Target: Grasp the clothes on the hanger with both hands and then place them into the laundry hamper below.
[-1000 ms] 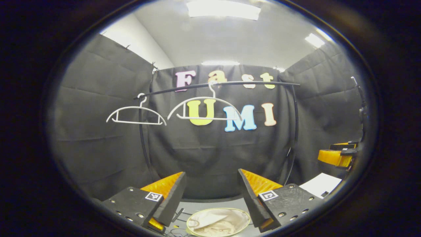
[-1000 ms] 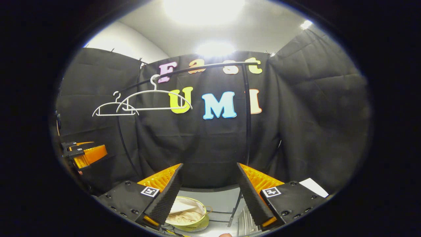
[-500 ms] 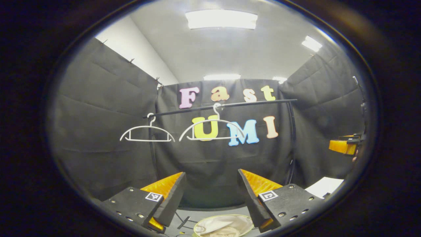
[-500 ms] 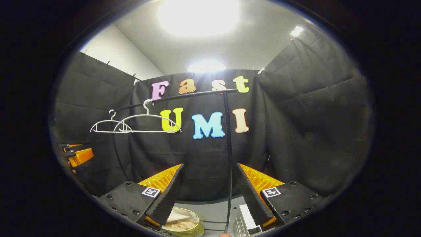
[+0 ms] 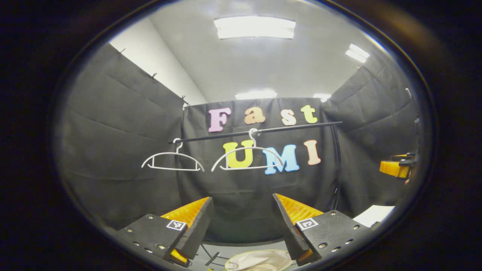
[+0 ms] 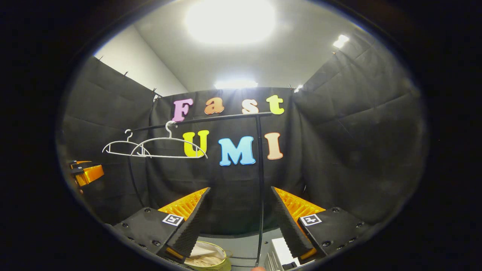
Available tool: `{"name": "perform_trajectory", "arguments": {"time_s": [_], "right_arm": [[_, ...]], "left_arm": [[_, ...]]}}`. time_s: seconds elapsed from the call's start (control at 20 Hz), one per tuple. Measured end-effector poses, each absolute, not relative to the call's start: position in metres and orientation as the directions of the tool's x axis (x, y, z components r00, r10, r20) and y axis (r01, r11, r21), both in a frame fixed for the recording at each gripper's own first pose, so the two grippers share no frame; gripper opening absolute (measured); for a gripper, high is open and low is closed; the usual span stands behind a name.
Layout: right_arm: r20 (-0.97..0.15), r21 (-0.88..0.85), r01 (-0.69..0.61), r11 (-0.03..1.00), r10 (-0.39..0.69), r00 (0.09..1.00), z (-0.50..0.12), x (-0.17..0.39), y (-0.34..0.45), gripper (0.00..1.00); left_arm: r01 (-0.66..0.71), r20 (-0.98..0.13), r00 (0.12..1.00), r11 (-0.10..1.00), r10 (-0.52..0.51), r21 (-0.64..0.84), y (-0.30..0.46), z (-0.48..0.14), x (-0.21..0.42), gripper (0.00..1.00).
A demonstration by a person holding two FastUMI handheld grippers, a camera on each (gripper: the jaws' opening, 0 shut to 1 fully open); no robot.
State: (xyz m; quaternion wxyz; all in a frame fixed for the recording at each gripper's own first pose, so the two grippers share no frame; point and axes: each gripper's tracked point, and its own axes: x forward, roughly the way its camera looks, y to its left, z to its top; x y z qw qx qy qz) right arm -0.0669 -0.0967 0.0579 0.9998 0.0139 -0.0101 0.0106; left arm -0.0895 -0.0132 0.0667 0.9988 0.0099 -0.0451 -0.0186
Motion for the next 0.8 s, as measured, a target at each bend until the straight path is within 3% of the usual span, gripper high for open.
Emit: {"name": "perform_trajectory", "arguments": {"time_s": [0.8], "right_arm": [[0.052,0.001,-0.004,1.000,0.004,0.999,0.063,-0.054,-0.084,0.96]], "left_arm": [[0.021,0.120,0.993,1.000,-0.023,0.015,0.002,0.072,-0.073,0.91]]}}
